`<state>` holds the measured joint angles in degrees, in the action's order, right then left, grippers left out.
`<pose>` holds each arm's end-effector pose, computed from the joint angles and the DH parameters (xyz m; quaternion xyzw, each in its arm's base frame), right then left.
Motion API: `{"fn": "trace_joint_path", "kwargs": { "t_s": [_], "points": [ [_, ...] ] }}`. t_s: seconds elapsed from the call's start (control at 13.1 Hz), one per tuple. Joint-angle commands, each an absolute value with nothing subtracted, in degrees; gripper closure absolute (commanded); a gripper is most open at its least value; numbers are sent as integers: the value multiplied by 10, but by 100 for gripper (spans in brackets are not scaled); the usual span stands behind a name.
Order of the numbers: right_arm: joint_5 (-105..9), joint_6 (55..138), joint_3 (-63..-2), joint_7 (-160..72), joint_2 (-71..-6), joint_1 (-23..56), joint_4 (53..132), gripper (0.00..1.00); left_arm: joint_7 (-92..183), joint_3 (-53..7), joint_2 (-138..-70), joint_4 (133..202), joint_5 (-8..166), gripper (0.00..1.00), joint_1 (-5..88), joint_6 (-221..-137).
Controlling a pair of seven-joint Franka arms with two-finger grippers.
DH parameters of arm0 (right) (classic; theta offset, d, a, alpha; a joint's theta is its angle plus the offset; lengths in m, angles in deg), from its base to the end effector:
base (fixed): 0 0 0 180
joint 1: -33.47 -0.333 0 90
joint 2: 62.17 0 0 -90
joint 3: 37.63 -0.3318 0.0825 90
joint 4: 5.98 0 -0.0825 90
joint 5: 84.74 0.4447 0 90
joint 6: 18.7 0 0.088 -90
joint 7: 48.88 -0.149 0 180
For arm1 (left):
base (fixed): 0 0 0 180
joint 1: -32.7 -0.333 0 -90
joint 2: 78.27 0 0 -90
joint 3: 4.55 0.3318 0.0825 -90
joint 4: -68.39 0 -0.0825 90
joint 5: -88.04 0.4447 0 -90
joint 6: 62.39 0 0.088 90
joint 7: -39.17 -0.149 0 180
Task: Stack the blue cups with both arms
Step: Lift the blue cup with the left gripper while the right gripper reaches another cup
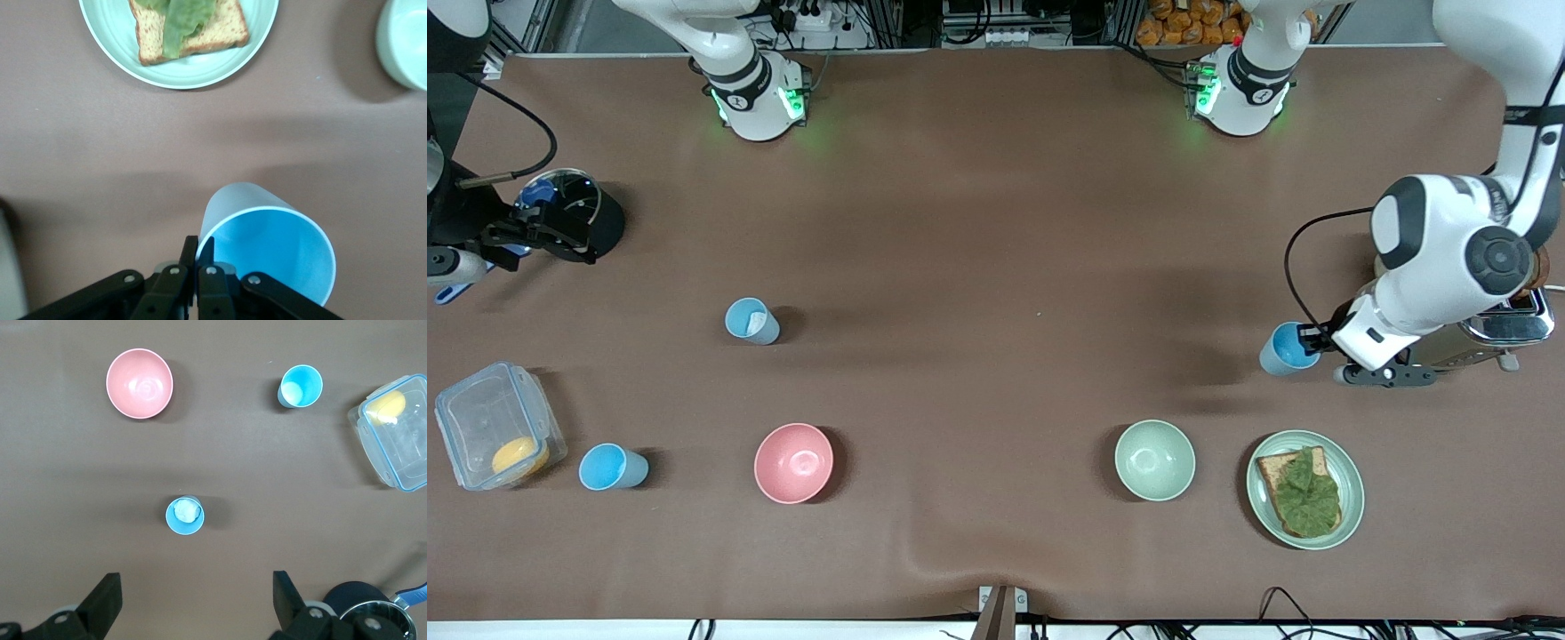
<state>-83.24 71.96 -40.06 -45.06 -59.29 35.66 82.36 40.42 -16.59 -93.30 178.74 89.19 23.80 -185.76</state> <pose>0.6319 0.0060 0.5835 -0.9993 -0.0352 0.0044 0.0143 0.6582 -0.0321 0.2935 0.9995 -0.0190 -0.0153 0.0182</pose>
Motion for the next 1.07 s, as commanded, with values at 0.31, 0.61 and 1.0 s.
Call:
{"fn": "trace_joint_path", "kwargs": {
  "t_s": [0.31, 0.61, 1.0],
  "points": [
    [-830, 715, -410, -450, -575, 392, 809, 0, 407, -186, -905, 1599, 882, 100, 236, -1566],
    [-826, 716, -413, -454, -527, 380, 815, 0, 407, -191, -859, 1572, 863, 100, 240, -1500],
    [-813, 756, -414, -444, -522, 380, 873, 0, 440, -210, -859, 1566, 864, 100, 251, -1482]
  ]
}}
